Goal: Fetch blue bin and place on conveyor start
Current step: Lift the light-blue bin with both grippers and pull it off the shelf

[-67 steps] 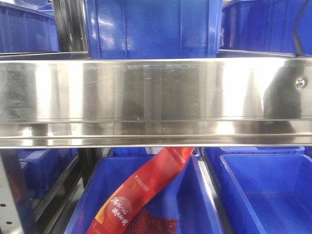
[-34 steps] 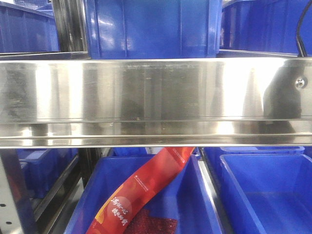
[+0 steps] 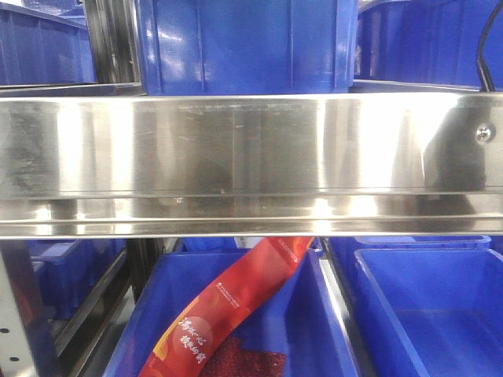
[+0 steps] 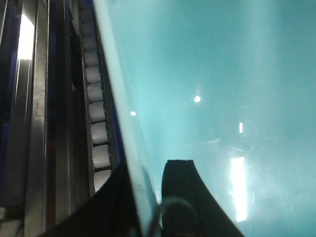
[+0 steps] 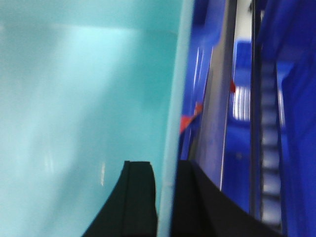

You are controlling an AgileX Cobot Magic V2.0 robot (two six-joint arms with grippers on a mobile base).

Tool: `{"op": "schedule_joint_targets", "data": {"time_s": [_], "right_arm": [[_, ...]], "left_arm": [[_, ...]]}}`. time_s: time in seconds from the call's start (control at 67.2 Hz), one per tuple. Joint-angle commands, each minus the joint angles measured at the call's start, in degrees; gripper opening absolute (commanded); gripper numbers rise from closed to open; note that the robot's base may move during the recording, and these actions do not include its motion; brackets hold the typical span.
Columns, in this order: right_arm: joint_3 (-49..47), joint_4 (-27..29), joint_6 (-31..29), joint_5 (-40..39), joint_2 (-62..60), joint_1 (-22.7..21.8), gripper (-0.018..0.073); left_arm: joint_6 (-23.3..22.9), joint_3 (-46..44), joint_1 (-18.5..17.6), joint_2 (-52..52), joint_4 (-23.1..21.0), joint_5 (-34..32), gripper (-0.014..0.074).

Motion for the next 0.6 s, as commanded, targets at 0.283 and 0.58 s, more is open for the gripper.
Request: {"op": "schedule_joint_targets", "data": {"time_s": [0.283,0.58], "right_arm": [[-0.36,-0.01,-0.98,-10.79,-0.31,-0.06,-0.0151],[-0.36,-0.01,-0.98,-13.04,-0.31,-0.06,-0.0151]], "left_arm": [[0.96,-0.71,-0.4,-0.86,-2.09,-3.76,-0.0111],[0.96,-0.71,-0.4,-0.86,-2.09,-10.11,-0.0111]]}}
